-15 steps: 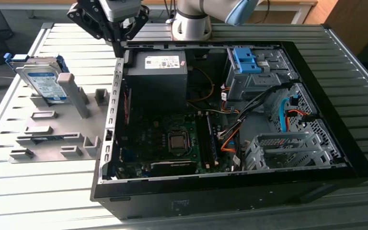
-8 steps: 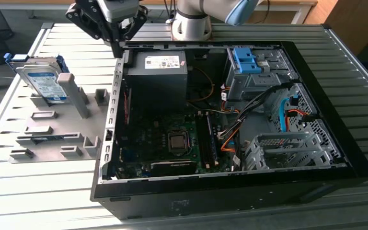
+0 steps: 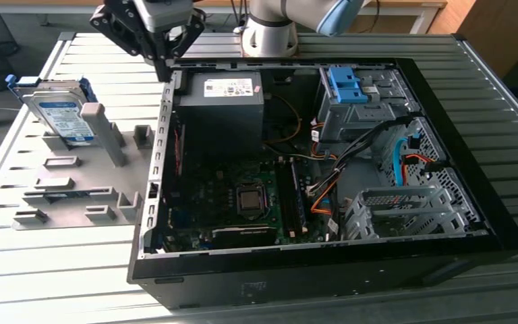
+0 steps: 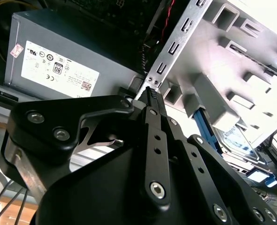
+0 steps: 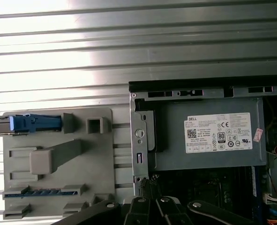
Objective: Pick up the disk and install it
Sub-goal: 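Reach for the disk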
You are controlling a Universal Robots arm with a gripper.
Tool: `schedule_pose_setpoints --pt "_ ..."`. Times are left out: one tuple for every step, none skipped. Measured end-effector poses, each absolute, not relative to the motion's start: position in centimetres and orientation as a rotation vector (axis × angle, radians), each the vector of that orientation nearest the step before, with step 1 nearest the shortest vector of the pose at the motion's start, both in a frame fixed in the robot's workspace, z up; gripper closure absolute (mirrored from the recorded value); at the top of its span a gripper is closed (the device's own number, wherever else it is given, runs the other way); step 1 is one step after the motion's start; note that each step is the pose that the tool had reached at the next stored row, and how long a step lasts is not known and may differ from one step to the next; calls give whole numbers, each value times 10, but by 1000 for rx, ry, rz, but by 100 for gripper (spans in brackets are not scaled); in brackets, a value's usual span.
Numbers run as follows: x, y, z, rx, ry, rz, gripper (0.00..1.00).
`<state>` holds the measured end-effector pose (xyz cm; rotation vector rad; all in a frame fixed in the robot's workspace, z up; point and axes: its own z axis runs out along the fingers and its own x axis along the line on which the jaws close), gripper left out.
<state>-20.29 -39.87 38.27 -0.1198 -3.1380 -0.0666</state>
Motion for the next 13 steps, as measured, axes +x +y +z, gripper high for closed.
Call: schedule_pose_setpoints --pt "-203 -399 383 -120 -3138 -67 89" --pt "-203 -399 382 -120 -3137 -67 89" --pt "-204 -399 382 -120 -3137 -66 89" --pt "-204 -399 382 -120 -3137 -66 89" --pt "-204 -399 382 -120 -3136 -66 89" --pt "-205 -399 382 -120 -3136 -66 89" --pt "-205 -399 382 -120 -3135 -66 89" --pt "-205 -399 382 -120 -3135 -66 89" --pt "-205 -399 382 -120 -3135 -66 89" --pt "-206 -399 382 -120 -3135 -66 89" --pt "-206 -399 382 -120 -3134 -66 89" --pt "-206 -399 382 -120 -3134 -66 89" --pt "-207 -399 381 -120 -3133 -66 89"
